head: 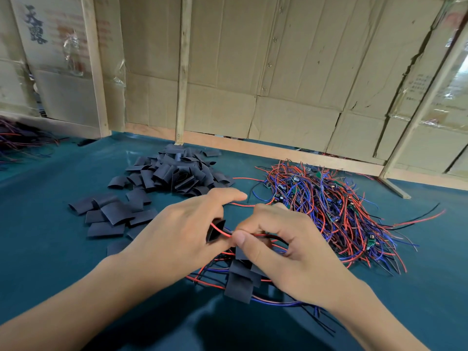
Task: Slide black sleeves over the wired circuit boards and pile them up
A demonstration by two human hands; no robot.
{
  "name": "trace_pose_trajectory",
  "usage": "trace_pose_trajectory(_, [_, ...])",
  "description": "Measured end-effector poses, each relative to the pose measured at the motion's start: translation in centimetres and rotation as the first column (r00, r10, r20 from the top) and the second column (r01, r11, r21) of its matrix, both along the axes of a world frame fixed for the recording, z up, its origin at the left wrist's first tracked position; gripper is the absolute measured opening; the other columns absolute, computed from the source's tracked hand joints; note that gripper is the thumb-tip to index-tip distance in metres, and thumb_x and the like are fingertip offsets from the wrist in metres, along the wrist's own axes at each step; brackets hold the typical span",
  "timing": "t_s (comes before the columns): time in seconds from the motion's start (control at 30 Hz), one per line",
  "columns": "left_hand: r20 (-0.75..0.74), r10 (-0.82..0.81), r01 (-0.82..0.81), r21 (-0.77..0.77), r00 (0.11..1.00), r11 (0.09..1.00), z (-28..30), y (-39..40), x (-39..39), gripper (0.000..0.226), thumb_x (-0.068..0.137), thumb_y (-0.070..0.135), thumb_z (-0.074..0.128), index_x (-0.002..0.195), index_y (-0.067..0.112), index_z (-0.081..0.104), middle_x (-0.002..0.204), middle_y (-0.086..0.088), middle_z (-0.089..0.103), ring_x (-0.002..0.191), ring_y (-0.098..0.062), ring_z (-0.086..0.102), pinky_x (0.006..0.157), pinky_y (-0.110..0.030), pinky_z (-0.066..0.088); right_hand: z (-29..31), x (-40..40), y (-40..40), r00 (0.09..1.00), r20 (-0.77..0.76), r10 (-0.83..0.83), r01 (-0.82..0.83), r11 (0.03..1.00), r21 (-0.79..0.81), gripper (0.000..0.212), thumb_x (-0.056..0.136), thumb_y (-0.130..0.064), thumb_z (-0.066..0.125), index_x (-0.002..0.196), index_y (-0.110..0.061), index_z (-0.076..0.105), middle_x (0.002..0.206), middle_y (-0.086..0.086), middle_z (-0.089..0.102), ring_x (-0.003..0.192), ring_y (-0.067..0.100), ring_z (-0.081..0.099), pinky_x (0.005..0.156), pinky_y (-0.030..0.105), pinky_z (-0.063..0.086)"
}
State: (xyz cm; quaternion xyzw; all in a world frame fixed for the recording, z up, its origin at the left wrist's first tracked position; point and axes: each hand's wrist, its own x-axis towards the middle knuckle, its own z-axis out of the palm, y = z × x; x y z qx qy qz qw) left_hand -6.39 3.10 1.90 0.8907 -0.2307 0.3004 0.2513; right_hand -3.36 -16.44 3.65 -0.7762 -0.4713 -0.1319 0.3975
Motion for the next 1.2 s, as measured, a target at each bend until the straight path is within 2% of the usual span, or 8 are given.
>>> trace_pose_trajectory(0.13, [0.058,0.036,-0.043,0.128,0.998,0.991,-0.1,-0.3,0.1,0.058,0.085,0.031,0.070,0.136,0.015,0.047,0.073,0.011,0.054,0.071,-0.010,0.049,0.070,-0.023,0.042,0.1,0.0,0.1,0.998,-0.056,-0.001,0.001,1.000,0.004,0.017,0.090,-0.016,0.067,0.074,-0.014,0.069,0.063,-0.014,0.049,0.060,0.008,0.045,0.060,0.020,0.035])
trace_pose_trajectory(0.27, [0.001,0.061,-0.061,0.085,0.998,0.995,-0.1,-0.3,0.3,0.067,0.080,0.023,0.079,0.138,0.015,0.047,0.076,0.014,0.052,0.075,-0.011,0.048,0.073,-0.019,0.038,0.2,-0.1,-0.1,0.995,-0.094,-0.033,0.034,0.999,0.017,0.020,0.086,-0.019,0.066,0.068,-0.024,0.061,0.059,-0.014,0.044,0.056,0.006,0.039,0.056,0.026,0.035])
trace_pose_trajectory(0.47, [-0.057,0.055,-0.059,-0.056,0.997,0.997,-0.2,-0.3,0.4,0.070,0.082,0.026,0.078,0.132,0.038,0.031,0.076,0.010,0.058,0.077,-0.007,0.046,0.074,-0.021,0.039,0.3,-0.3,0.0,0.996,-0.088,-0.031,0.036,0.998,0.058,0.023,0.085,-0.017,0.067,0.070,-0.032,0.058,0.061,-0.016,0.045,0.056,0.007,0.039,0.056,0.027,0.035])
trace_pose_trajectory(0.63, [-0.037,0.057,-0.057,0.001,0.998,0.998,-0.4,-0.1,0.6,0.070,0.081,0.019,0.079,0.133,0.035,0.035,0.075,0.011,0.059,0.079,-0.006,0.046,0.075,-0.015,0.036,0.2,0.0,-0.2,0.998,-0.018,-0.057,0.058,0.996,0.061,0.015,0.085,-0.016,0.068,0.073,-0.024,0.065,0.065,-0.013,0.043,0.058,0.012,0.041,0.057,0.029,0.037])
trace_pose_trajectory(0.77, [0.021,0.098,-0.100,0.133,0.995,0.986,-0.5,0.1,0.7,0.070,0.077,0.017,0.082,0.136,0.019,0.045,0.079,0.011,0.060,0.084,-0.014,0.053,0.078,-0.017,0.036,0.0,0.1,-0.4,0.977,0.192,-0.096,0.094,0.995,0.024,0.006,0.085,-0.015,0.069,0.080,-0.012,0.069,0.070,-0.007,0.042,0.063,0.012,0.040,0.059,0.028,0.036])
trace_pose_trajectory(0.93, [0.069,0.127,-0.139,0.223,0.990,0.965,-0.6,0.1,1.0,0.072,0.073,0.015,0.084,0.132,0.016,0.042,0.075,0.007,0.059,0.072,-0.021,0.055,0.070,-0.021,0.035,-0.2,0.4,-0.5,0.843,0.523,-0.130,0.214,0.971,-0.104,0.011,0.086,-0.017,0.067,0.086,-0.007,0.072,0.075,0.005,0.052,0.068,0.022,0.045,0.054,0.040,0.045])
trace_pose_trajectory(1.1, [0.034,0.141,-0.144,0.148,0.989,0.978,-0.6,0.1,1.0,0.059,0.079,0.028,0.071,0.129,0.024,0.041,0.080,0.009,0.065,0.072,-0.021,0.054,0.073,-0.027,0.038,0.0,0.6,-0.6,0.794,0.592,-0.140,0.246,0.964,-0.102,0.013,0.088,-0.018,0.066,0.085,-0.008,0.073,0.075,0.006,0.053,0.067,0.026,0.048,0.051,0.040,0.045])
trace_pose_trajectory(1.2, [0.068,0.155,-0.167,0.221,0.985,0.961,-0.4,0.0,1.1,0.057,0.078,0.025,0.075,0.126,0.017,0.046,0.073,0.008,0.064,0.064,-0.020,0.049,0.069,-0.030,0.037,-0.1,0.4,-0.4,0.786,0.606,-0.127,0.252,0.959,-0.126,0.015,0.092,-0.020,0.064,0.089,-0.008,0.073,0.077,0.006,0.053,0.068,0.026,0.049,0.051,0.041,0.045])
